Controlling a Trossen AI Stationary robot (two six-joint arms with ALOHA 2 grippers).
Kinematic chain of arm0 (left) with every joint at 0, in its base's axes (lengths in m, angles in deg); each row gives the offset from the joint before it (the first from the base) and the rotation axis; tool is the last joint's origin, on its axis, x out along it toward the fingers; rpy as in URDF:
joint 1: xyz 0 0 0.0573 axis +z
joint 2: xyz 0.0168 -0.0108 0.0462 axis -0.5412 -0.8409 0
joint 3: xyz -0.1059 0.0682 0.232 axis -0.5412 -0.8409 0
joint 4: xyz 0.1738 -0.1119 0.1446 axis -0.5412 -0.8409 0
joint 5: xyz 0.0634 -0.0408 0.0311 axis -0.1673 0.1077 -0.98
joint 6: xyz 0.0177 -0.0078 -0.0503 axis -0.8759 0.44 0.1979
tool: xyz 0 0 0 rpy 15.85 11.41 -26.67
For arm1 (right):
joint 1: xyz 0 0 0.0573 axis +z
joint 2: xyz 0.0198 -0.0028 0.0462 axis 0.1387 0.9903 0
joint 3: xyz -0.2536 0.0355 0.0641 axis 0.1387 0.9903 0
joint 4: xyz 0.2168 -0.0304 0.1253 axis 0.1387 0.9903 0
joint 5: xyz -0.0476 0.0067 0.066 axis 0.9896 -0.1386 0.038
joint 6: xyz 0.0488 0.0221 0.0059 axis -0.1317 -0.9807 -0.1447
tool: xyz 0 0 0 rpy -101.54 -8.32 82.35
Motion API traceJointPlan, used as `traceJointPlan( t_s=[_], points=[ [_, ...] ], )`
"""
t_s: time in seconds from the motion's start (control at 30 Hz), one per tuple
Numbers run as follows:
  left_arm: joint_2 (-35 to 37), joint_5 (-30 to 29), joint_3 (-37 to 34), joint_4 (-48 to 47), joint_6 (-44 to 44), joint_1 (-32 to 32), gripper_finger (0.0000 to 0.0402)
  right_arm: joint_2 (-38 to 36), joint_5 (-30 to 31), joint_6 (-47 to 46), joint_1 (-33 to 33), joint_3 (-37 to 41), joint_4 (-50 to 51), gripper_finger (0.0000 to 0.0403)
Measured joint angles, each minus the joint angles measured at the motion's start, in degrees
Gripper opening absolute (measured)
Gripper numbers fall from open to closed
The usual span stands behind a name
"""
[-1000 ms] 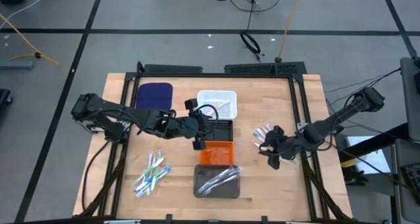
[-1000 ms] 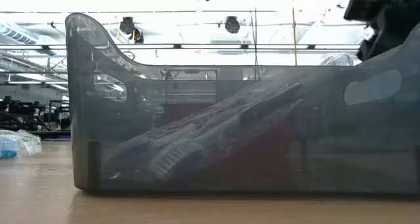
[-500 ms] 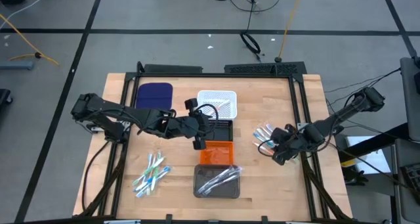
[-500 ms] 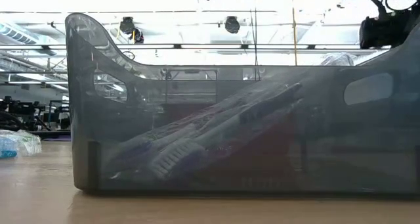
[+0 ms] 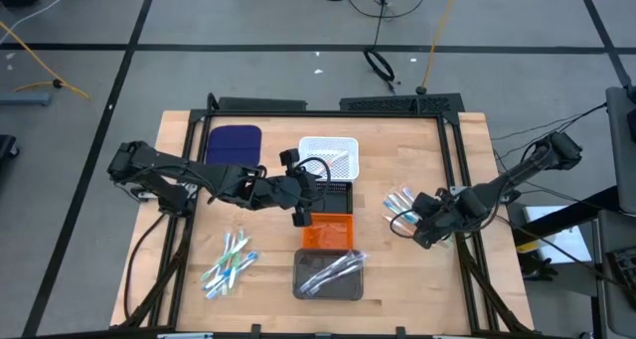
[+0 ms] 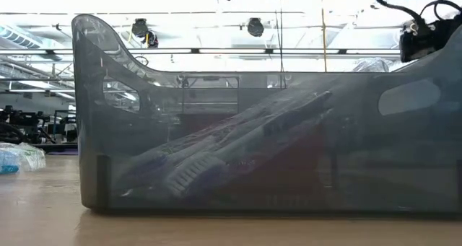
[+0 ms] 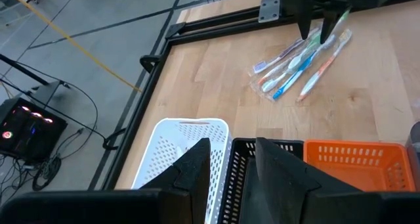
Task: Pick & Place Toothbrushes
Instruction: Put the green toothbrush into the black basket
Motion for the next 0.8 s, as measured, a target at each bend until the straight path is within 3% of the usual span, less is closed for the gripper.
traceJointPlan(
  t_s=[0.53, 0.67, 0.8],
  points=[
    [0.0, 0.0, 0.0, -1.25, 0.0, 0.0, 0.0124, 9.32, -1.75, -1.0, 0.0, 0.02, 0.4, 0.0147],
    [0.0, 0.0, 0.0, -1.3, 0.0, 0.0, 0.0124, 10.75, -1.73, -1.06, 0.0, 0.02, 0.4, 0.0118],
    [0.0, 0.0, 0.0, -1.34, 0.02, 0.0, 0.0124, 11.34, -1.7, -1.07, 0.0, 0.02, 0.4, 0.0056]
  ],
)
